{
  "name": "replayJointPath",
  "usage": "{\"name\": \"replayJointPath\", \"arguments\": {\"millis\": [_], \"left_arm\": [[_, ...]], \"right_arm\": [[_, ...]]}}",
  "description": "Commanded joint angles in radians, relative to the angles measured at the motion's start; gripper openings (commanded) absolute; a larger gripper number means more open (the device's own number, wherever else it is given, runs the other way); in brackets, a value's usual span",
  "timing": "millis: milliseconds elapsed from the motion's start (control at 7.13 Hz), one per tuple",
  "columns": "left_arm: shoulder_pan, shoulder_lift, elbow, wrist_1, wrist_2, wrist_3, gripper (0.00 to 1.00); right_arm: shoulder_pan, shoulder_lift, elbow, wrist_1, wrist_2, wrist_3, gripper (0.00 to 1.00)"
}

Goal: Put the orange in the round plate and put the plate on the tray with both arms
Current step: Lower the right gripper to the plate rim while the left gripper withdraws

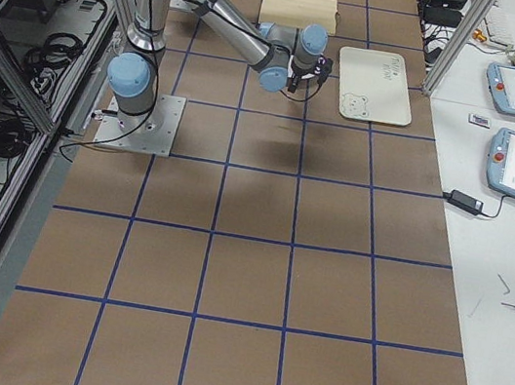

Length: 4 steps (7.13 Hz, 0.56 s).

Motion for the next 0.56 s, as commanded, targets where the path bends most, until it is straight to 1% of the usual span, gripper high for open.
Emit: {"name": "replayJointPath", "arguments": {"millis": [0, 140, 280, 421], "left_arm": [[-0.015, 0.032, -0.005, -0.001, 0.047, 0.033, 1.00], [-0.036, 0.040, -0.007, -0.003, 0.067, 0.100, 1.00], [-0.087, 0.059, -0.024, -0.014, 0.069, 0.197, 1.00], [-0.119, 0.075, -0.062, -0.012, 0.090, 0.210, 1.00]], "right_arm": [[0.047, 0.016, 0.007, -0.046, 0.004, 0.066, 1.00], [0.052, 0.016, 0.008, -0.052, 0.004, 0.073, 1.00], [0.052, 0.024, 0.016, -0.054, 0.004, 0.074, 1.00], [0.053, 0.039, 0.030, -0.063, 0.027, 0.073, 1.00]]}}
